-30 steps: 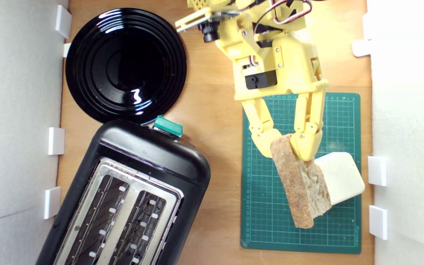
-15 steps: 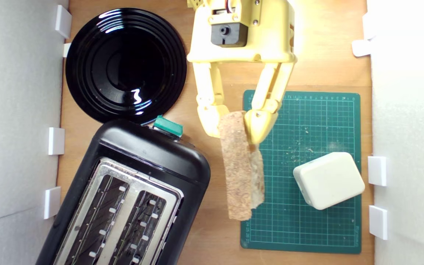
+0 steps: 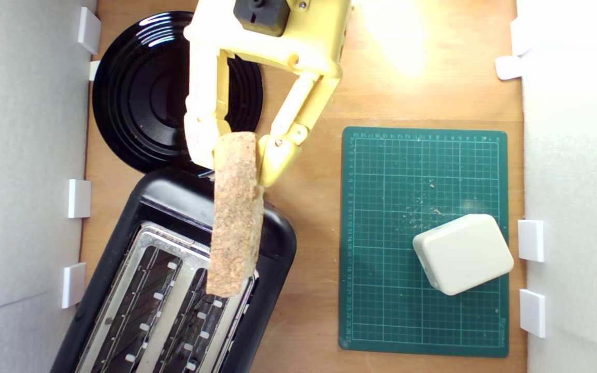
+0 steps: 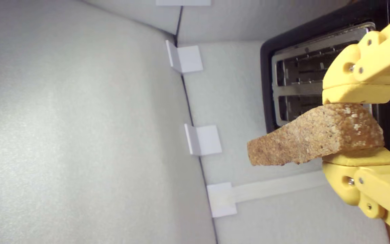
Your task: Pick bread and place in toaster
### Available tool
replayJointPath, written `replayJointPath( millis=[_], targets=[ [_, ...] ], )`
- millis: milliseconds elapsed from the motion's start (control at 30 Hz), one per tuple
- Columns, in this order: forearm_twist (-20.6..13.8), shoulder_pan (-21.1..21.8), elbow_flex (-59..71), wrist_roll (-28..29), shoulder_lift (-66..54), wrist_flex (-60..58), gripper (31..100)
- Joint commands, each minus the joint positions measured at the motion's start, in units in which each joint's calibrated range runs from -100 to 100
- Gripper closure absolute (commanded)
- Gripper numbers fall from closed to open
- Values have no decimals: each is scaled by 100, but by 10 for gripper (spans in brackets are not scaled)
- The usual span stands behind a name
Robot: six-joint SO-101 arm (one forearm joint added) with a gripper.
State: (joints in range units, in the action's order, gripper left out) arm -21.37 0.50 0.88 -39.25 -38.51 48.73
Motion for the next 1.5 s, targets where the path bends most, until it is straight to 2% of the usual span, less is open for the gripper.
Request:
replayJointPath(
  millis=[0, 267, 433, 667, 1033, 1467],
  targets=[
    [-3, -284, -410, -200, -167, 16, 700],
    [6, -961, -437, -592, 157, 25, 697],
    [6, -1178, -446, -650, 474, 25, 700],
    [-3, -1315, -474, -645, 756, -1, 700],
    [-30, -1324, -1064, -629, 1355, -1, 700],
    [-93, -1332, -1082, -650, 1697, 8, 700]
  ],
)
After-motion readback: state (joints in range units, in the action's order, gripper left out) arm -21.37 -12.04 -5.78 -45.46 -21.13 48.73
